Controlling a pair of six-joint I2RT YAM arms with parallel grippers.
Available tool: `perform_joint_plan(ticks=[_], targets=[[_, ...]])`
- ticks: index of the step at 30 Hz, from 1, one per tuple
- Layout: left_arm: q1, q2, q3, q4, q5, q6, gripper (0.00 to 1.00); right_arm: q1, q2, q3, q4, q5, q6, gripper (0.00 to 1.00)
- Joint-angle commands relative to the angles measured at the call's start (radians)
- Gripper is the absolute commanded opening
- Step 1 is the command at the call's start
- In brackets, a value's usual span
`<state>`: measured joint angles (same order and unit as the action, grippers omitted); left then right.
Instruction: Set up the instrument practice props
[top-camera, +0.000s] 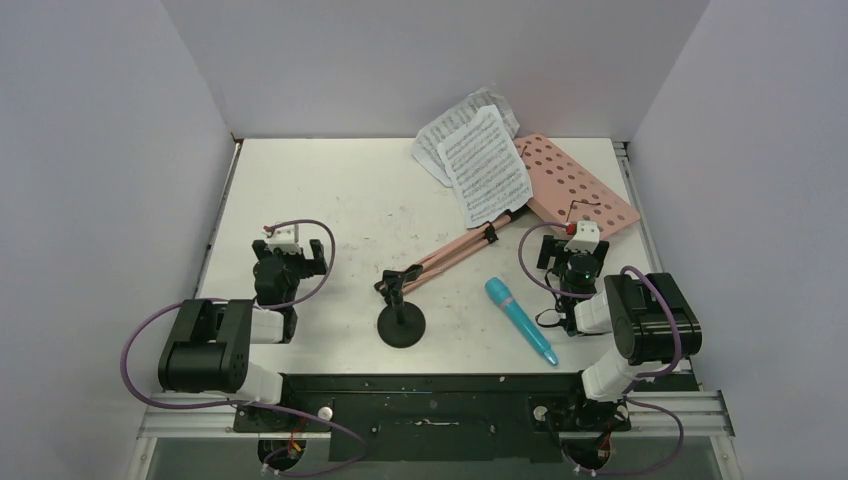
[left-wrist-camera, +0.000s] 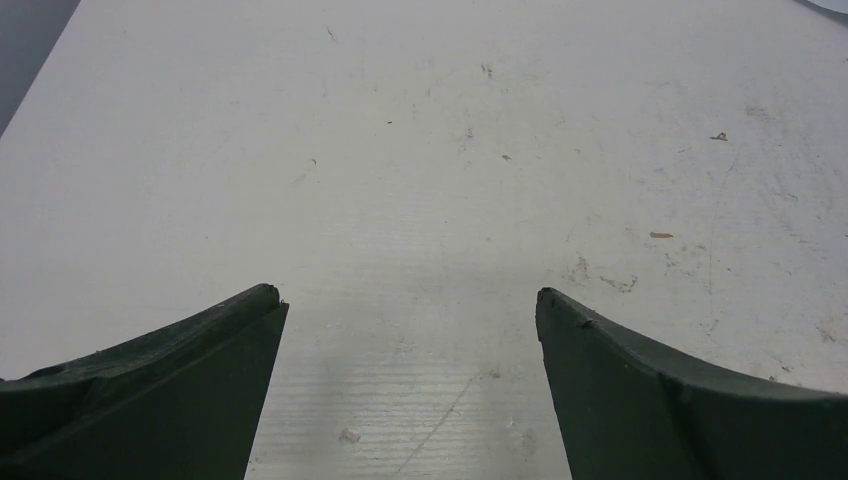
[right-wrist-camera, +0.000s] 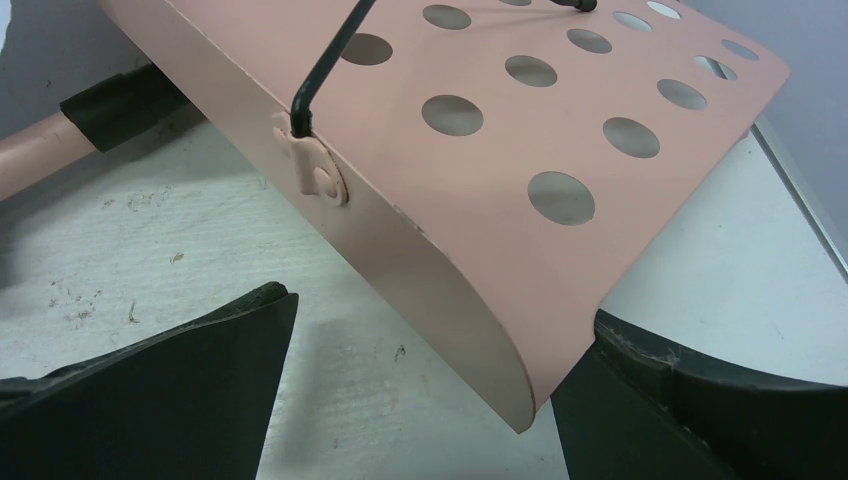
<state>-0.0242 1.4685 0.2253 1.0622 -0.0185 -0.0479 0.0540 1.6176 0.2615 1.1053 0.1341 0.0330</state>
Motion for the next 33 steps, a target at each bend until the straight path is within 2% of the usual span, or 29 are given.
perform_joint_plan(ticks=[1, 7, 9, 12, 14, 16, 19, 21, 27, 30, 33], targets=[[0.005, 0.0, 0.027, 0.044, -0.005, -0.012, 0.96, 0.012, -0.001, 0.01, 0.077, -0.031, -0.005, 0.9], [0.005, -0.003, 0.026, 0.045, -0.008, -0.015, 0.96, 0.012, -0.007, 0.006, 0.085, -0.042, -0.004, 0.9], [0.005, -0.043, 0.042, -0.006, -0.036, -0.026, 0.96, 0.012, -0.049, 0.026, 0.007, -0.09, -0.023, 0.9], [0.006, -0.163, 0.161, -0.308, -0.04, -0.034, 0.96, 0.023, -0.126, 0.137, -0.253, -0.126, -0.051, 0.9], [0.005, -0.203, 0.288, -0.572, -0.08, -0.126, 0.96, 0.024, -0.169, 0.214, -0.393, -0.122, -0.004, 0.9], [0.006, -0.201, 0.422, -0.81, -0.111, -0.247, 0.96, 0.025, -0.214, 0.239, -0.443, -0.121, 0.038, 0.9], [0.006, -0.143, 0.615, -1.145, -0.086, -0.268, 0.96, 0.035, -0.296, 0.262, -0.499, -0.091, 0.071, 0.9], [0.007, -0.089, 0.744, -1.295, -0.073, -0.294, 0.96, 0.037, -0.344, 0.296, -0.581, -0.055, 0.106, 0.9], [0.008, 0.038, 1.0, -1.566, -0.048, -0.369, 0.96, 0.039, -0.471, 0.428, -0.91, 0.079, 0.324, 0.9], [0.016, 0.059, 1.064, -1.627, 0.003, -0.368, 0.96, 0.038, -0.514, 0.458, -0.993, 0.094, 0.397, 0.9], [0.034, 0.051, 1.065, -1.608, 0.106, -0.402, 0.96, 0.038, -0.542, 0.48, -1.056, 0.097, 0.446, 0.9]])
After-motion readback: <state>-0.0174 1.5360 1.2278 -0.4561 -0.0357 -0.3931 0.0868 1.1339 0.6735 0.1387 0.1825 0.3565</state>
